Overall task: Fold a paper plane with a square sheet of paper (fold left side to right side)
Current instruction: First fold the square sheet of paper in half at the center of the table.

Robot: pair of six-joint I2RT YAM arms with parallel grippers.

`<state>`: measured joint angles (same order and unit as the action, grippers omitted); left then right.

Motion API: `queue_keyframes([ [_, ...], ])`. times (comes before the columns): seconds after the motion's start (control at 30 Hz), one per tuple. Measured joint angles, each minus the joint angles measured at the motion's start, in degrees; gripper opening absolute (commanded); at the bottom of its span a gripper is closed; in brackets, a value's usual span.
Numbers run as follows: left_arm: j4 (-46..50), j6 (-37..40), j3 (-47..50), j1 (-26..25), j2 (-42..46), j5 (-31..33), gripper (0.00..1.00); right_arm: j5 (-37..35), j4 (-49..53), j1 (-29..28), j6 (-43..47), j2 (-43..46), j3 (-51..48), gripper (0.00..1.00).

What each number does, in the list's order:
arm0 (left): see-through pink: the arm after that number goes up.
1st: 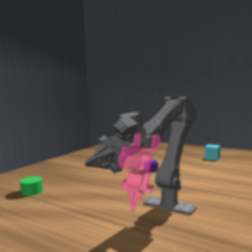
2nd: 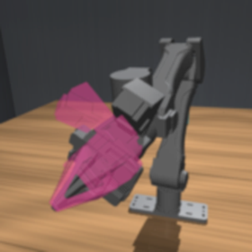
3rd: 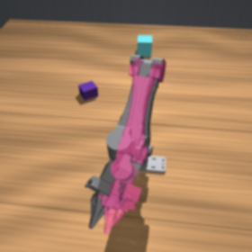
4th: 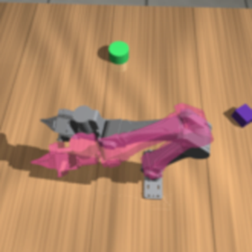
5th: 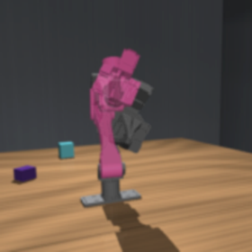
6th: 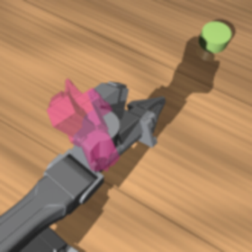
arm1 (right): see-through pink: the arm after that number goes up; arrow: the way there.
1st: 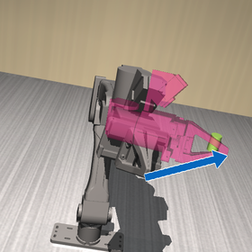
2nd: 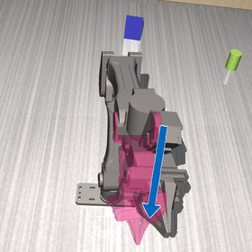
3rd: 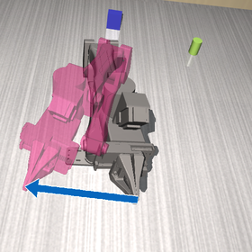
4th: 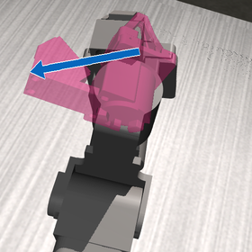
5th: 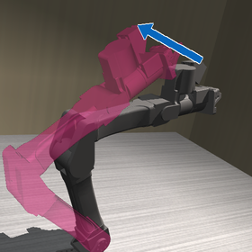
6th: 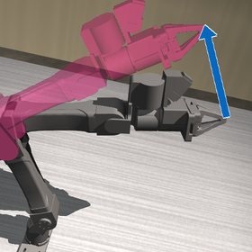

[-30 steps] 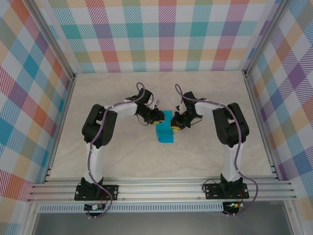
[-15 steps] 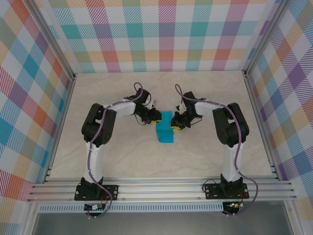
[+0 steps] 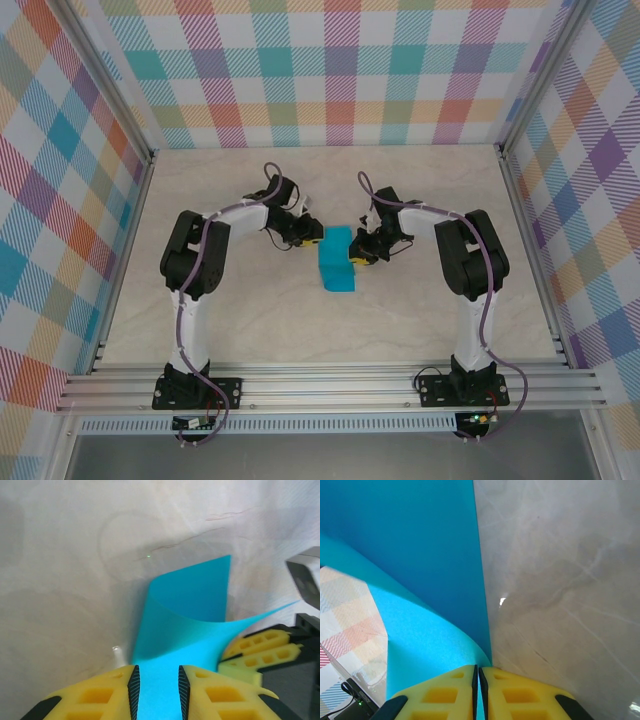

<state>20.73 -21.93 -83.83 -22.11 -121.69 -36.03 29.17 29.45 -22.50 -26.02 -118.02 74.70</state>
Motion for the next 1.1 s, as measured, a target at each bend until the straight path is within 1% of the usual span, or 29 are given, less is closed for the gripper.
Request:
queue_keyframes([
  [0.27, -1.03, 0.52, -0.17, -1.46, 0.76, -1.53, 0.28, 0.02, 0.26, 0.00, 0.00, -0.17, 0.22, 0.13],
  [0.53, -0.92, 0.98, -4.24, -1.70, -4.33, -0.98, 0.28, 0.00, 0.94, 0.00, 0.39, -0.37, 0.70, 0.13],
  [0.83, 0.33, 1.07, -6.08, -0.31, -5.60, 1.07, 0.30, -0.02, 1.25, 0.00, 1.09, -0.44, 0.83, 0.13],
  [1.1, 3.10, 1.05, -10.12, 0.37, -8.02, 0.48, 0.30, 0.00, 1.25, 0.00, 1.27, -0.55, 0.85, 0.13],
])
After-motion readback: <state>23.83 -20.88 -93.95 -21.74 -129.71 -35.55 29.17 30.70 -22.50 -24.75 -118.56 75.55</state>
